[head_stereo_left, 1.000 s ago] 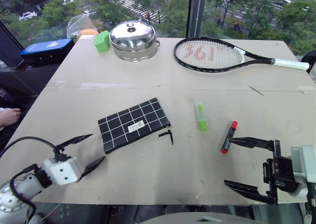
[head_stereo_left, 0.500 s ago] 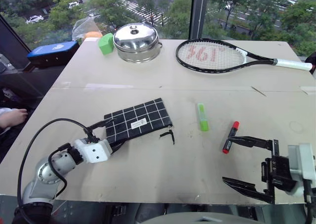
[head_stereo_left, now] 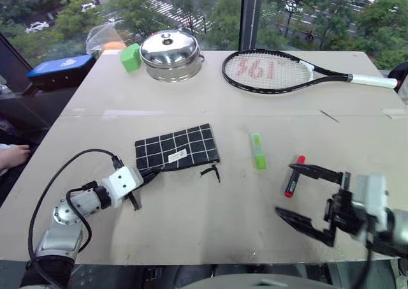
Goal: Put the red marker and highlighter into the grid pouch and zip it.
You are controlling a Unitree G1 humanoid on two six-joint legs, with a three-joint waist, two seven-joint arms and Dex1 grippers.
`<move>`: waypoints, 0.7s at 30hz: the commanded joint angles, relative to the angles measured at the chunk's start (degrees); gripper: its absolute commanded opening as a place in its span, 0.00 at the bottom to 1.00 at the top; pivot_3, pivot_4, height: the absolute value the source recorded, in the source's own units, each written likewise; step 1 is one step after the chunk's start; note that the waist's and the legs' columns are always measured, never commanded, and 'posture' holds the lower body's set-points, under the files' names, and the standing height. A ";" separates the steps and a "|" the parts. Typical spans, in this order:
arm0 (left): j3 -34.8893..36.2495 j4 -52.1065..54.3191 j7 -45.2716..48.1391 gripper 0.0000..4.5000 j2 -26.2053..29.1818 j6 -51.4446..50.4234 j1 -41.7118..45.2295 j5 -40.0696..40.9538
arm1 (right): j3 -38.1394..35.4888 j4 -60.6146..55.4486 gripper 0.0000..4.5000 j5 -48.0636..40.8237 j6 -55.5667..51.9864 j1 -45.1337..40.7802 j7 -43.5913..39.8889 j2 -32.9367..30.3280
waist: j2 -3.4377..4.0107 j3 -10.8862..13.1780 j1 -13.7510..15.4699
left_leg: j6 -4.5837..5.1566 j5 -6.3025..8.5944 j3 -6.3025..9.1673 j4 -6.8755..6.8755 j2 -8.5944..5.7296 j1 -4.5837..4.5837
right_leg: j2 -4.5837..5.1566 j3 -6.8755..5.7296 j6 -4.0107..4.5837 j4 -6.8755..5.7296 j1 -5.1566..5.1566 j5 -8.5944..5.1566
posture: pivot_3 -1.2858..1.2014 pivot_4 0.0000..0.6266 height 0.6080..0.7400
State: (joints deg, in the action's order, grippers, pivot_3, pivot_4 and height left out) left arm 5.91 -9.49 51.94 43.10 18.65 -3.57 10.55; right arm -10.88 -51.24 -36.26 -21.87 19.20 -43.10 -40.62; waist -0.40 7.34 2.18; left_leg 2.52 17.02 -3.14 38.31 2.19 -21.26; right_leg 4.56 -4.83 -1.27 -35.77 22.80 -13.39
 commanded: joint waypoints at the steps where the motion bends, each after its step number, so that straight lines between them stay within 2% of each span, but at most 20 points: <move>1: -0.97 11.28 -0.11 0.01 0.04 -14.06 1.00 5.47 | 8.30 -1.09 1.00 5.24 -12.00 -9.63 11.15 -0.59 | -0.23 0.11 -0.18 | -0.01 0.00 0.05 0.00 0.00 -0.03 | -0.02 -0.01 0.01 0.00 0.02 0.00 | 0.52 0.24 1.00; 3: -2.17 15.45 -1.56 0.01 -0.54 -20.29 2.88 6.08 | 13.37 2.81 1.00 3.07 -22.77 -17.32 15.80 1.84 | -0.37 0.11 -0.13 | -0.02 -0.01 0.08 0.02 0.02 -0.12 | -0.03 -0.02 0.20 0.00 0.09 0.12 | 0.52 0.24 1.00; 5: -3.54 19.01 -2.29 0.01 -1.06 -25.79 4.43 6.93 | 16.26 7.57 1.00 1.68 -28.87 -24.07 19.55 6.84 | -0.61 0.05 -0.18 | -0.03 -0.03 0.12 0.05 -0.01 -0.45 | -0.06 -0.04 0.29 0.00 0.32 0.17 | 0.52 0.24 1.00; 9: -5.05 23.96 -4.42 0.01 -2.79 -34.04 7.39 7.99 | 14.60 17.56 1.00 -0.79 -41.43 -34.25 27.94 18.45 | -0.60 0.12 -0.78 | -0.05 -0.06 0.17 0.01 -0.05 -0.49 | -0.34 0.00 0.30 -0.01 0.31 0.18 | 0.52 0.24 1.00; 15: -6.22 26.56 -4.95 0.01 -4.13 -38.01 8.65 8.07 | 12.35 25.42 1.00 -0.12 -45.77 -41.33 32.27 26.77 | -0.55 0.15 -1.54 | -0.09 -0.08 0.22 0.00 -0.05 -0.53 | -0.49 -0.02 0.07 -0.05 0.32 0.31 | 0.52 0.24 1.00; 19: -5.83 26.97 -4.60 0.00 -3.90 -38.20 7.65 7.81 | 11.14 25.95 0.77 -0.34 -45.24 -42.44 32.68 28.77 | -0.51 0.17 -1.48 | -0.08 -0.08 0.22 0.00 -0.05 -0.52 | -0.52 -0.02 0.07 -0.05 0.32 0.31 | 0.52 0.24 1.00; 20: -5.70 27.02 -4.59 0.00 -3.92 -38.23 7.44 7.87 | 10.91 25.67 0.64 -0.55 -45.18 -42.62 32.50 28.91 | -0.50 0.18 -1.46 | -0.08 -0.07 0.22 0.00 -0.05 -0.52 | -0.52 -0.02 0.07 -0.06 0.32 0.31 | 0.52 0.24 1.00; 21: -5.62 27.09 -4.54 0.00 -3.85 -38.19 7.20 7.82 | 10.63 25.35 0.54 -0.82 -45.48 -42.77 32.45 29.11 | -0.51 0.17 -1.47 | -0.07 -0.07 0.21 0.00 -0.05 -0.53 | -0.52 -0.02 0.06 -0.06 0.33 0.31 | 0.52 0.24 1.00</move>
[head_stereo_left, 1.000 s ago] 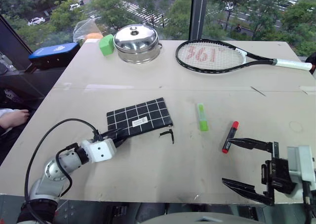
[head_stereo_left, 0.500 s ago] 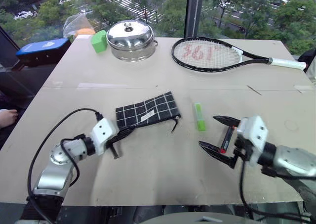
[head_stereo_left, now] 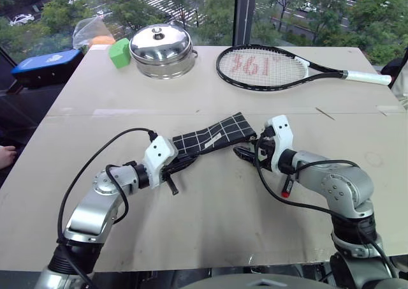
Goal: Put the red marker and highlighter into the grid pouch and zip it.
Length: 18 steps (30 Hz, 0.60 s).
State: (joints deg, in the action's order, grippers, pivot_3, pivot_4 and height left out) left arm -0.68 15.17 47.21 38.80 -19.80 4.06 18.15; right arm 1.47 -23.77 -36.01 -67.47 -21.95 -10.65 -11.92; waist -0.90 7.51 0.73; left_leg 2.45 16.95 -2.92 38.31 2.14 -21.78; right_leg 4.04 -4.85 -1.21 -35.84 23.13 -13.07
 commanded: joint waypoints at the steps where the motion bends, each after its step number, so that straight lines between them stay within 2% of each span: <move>1: 1.07 2.49 0.24 0.00 0.49 0.29 -0.60 0.26 | -1.85 -2.31 0.54 -1.13 -0.04 -1.72 -0.01 0.51 | 0.01 0.00 -0.06 | 0.00 0.00 0.00 0.00 0.00 0.00 | 0.00 0.00 0.00 0.00 0.00 0.00 | 0.52 0.24 1.00; 4: 1.00 2.57 0.36 0.00 0.47 0.42 -0.73 0.23 | -1.80 -1.98 0.54 -0.76 0.19 -1.71 -0.30 0.29 | 0.03 0.02 -0.05 | 0.00 0.00 -0.02 0.01 0.00 0.02 | 0.00 0.00 0.00 0.00 0.00 0.00 | 0.52 0.24 1.00; 5: 0.99 2.53 0.37 0.00 0.44 0.45 -0.70 0.22 | -1.73 -1.76 0.50 -0.46 0.55 -1.67 -0.38 0.18 | 0.02 0.01 -0.06 | 0.00 0.00 -0.02 0.01 0.00 0.02 | 0.00 0.00 0.00 0.00 0.00 0.00 | 0.52 0.24 1.00; 7: 1.03 2.43 0.48 0.00 0.48 0.55 -0.71 0.19 | -1.82 -1.62 0.36 -0.67 0.70 -1.57 -0.78 0.22 | 0.02 0.01 -0.07 | 0.00 0.00 -0.02 0.01 0.00 0.02 | 0.00 0.01 0.00 0.00 0.00 0.00 | 0.52 0.24 1.00; 10: 1.11 2.28 0.62 0.00 0.50 0.57 -0.64 0.26 | -1.68 -2.06 0.05 -1.00 0.92 -1.52 -1.34 0.23 | 0.02 0.01 -0.08 | 0.00 0.00 -0.01 0.00 0.00 0.02 | -0.01 0.02 0.00 0.00 0.00 0.00 | 0.52 0.24 1.00; 11: 1.09 2.27 0.64 0.00 0.45 0.53 -0.58 0.30 | -1.53 -2.36 0.01 -1.23 0.90 -1.55 -1.56 0.29 | 0.02 0.01 -0.07 | 0.00 0.00 -0.01 0.00 0.00 0.02 | -0.01 0.02 0.00 0.00 0.00 0.00 | 0.52 0.24 1.00; 18: 0.76 2.41 -0.36 0.00 -0.95 -1.73 1.51 1.28 | 0.85 -2.83 0.01 -0.35 0.49 -2.09 -2.27 -0.35 | 0.01 0.01 -0.03 | 0.00 0.00 -0.01 0.01 -0.01 0.01 | 0.00 0.03 0.00 0.00 0.00 0.00 | 0.52 0.24 1.00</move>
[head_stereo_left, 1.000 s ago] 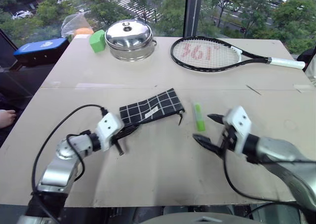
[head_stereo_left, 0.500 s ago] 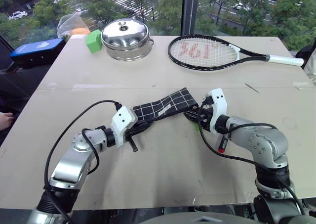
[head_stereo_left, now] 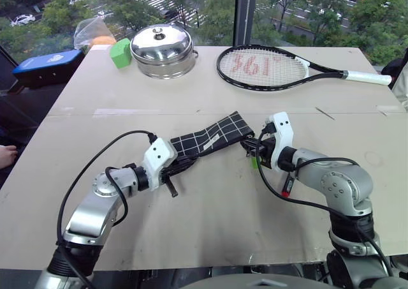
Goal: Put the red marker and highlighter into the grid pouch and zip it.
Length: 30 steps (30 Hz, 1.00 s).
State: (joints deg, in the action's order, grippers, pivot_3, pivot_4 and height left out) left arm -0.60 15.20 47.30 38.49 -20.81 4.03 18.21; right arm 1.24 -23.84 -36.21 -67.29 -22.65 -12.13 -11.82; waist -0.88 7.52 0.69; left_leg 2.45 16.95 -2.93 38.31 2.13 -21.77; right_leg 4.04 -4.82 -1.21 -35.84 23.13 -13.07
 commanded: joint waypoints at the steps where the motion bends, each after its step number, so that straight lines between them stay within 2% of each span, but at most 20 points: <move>1: 0.69 2.47 -0.70 0.00 -0.99 -1.29 1.95 1.45 | 1.57 -2.78 0.01 0.03 0.23 -1.56 -0.71 -0.44 | -0.01 0.00 -0.02 | 0.00 0.00 0.00 0.00 0.00 0.00 | 0.00 0.00 0.00 0.00 0.00 0.00 | 0.52 0.24 1.00; 15: -2.89 3.11 -2.85 0.00 -5.73 -4.76 7.10 0.19 | 7.86 1.95 0.01 0.44 -0.96 -7.26 -2.81 3.47 | -0.02 -0.01 -0.07 | -0.01 -0.01 0.00 0.00 -0.01 0.00 | -0.02 0.00 -0.01 -0.01 0.00 0.01 | 0.52 0.24 1.00; 30: -7.30 4.15 -8.69 0.00 -11.83 -6.91 11.47 -2.85 | 18.48 12.85 0.01 5.97 4.07 -13.38 -11.44 5.23 | -0.05 -0.03 -0.16 | -0.01 -0.01 0.02 0.00 -0.02 0.00 | -0.04 -0.04 -0.01 -0.02 0.00 0.01 | 0.52 0.24 1.00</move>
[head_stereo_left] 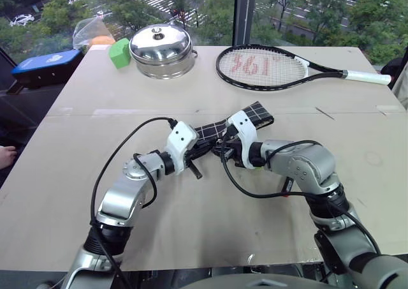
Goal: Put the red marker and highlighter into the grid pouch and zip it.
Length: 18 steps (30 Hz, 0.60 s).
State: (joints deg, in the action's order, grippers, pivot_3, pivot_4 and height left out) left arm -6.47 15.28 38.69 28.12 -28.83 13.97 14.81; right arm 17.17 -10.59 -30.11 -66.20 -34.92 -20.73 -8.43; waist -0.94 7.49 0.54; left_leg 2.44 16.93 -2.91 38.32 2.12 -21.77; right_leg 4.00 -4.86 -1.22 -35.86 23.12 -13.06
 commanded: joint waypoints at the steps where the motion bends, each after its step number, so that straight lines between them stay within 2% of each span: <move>1: -1.31 4.22 -0.15 0.00 -1.63 1.02 1.38 0.66 | 1.98 -0.24 0.07 0.27 3.78 -0.90 -2.94 1.80 | 0.01 0.01 0.00 | 0.00 0.00 0.00 0.00 0.00 -0.01 | 0.00 0.01 0.00 0.00 0.00 0.00 | 0.52 0.24 1.00; 3: -0.32 4.23 -0.24 0.00 -1.82 0.55 1.20 1.33 | 0.65 -1.57 0.22 0.77 4.34 0.27 -3.66 -0.34 | 0.00 0.00 0.09 | 0.00 0.00 0.00 0.00 0.00 -0.02 | 0.01 0.01 0.00 0.00 0.00 0.00 | 0.52 0.24 1.00; 6: 0.78 4.08 0.21 0.00 -1.58 0.34 1.01 1.97 | -2.51 -5.56 0.53 -0.19 3.62 2.76 -3.81 -2.62 | -0.02 -0.01 0.24 | 0.00 0.00 0.02 0.01 0.00 -0.03 | 0.03 0.01 0.00 0.02 0.00 0.00 | 0.52 0.24 1.00; 7: 1.19 4.01 0.52 0.00 -1.26 0.31 0.79 2.32 | -4.00 -8.68 0.57 -1.13 2.87 4.39 -4.24 -4.45 | -0.02 -0.01 0.19 | -0.01 0.00 0.02 0.01 0.00 -0.03 | 0.04 0.02 0.00 0.02 -0.01 0.00 | 0.52 0.24 1.00; 11: 2.38 3.13 2.12 0.00 0.27 0.86 0.01 3.30 | -14.85 -21.47 0.57 -7.59 -2.37 11.64 -3.48 -9.12 | -0.01 0.00 0.27 | 0.00 0.00 0.05 0.01 0.00 -0.09 | 0.07 -0.02 0.00 0.06 -0.01 0.00 | 0.52 0.24 1.00; 12: 2.39 2.91 2.42 0.00 0.57 1.07 -0.07 3.27 | -17.16 -23.20 0.43 -8.83 -2.99 12.66 -2.71 -9.19 | -0.01 0.00 0.20 | 0.00 0.00 0.04 0.01 0.00 -0.07 | 0.07 -0.01 0.00 0.06 -0.01 0.00 | 0.52 0.24 1.00; 15: 2.23 2.38 3.12 0.00 0.97 1.48 -0.18 3.12 | -22.95 -26.62 0.16 -10.91 -4.53 13.18 1.10 -7.25 | 0.02 0.02 -0.13 | 0.01 0.01 0.02 -0.01 0.02 0.01 | 0.02 0.04 0.00 0.02 -0.01 0.00 | 0.52 0.24 1.00; 16: 2.19 2.20 3.30 0.00 0.97 1.60 -0.15 3.08 | -24.03 -27.01 0.05 -10.93 -4.82 12.84 2.50 -6.60 | 0.02 0.02 -0.11 | 0.01 0.01 0.04 -0.01 0.04 0.02 | -0.02 0.04 0.00 0.01 0.00 0.00 | 0.52 0.24 1.00; 18: 2.00 1.86 3.61 0.00 0.88 1.88 0.06 2.94 | -25.38 -26.76 0.01 -10.46 -5.49 11.96 5.24 -5.45 | 0.03 0.02 0.00 | 0.00 0.00 0.11 -0.01 0.06 0.03 | -0.06 0.00 0.01 -0.02 0.00 0.00 | 0.52 0.24 1.00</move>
State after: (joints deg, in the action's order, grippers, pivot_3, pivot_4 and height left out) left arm -5.00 16.73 41.82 28.75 -28.23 13.57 17.16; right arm -6.21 -35.66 -39.90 -71.31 -21.71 -17.61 -14.40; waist -0.91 7.51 0.54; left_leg 2.44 16.93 -2.80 38.31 2.17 -21.74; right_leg 3.94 -4.86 -1.21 -35.90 23.12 -13.07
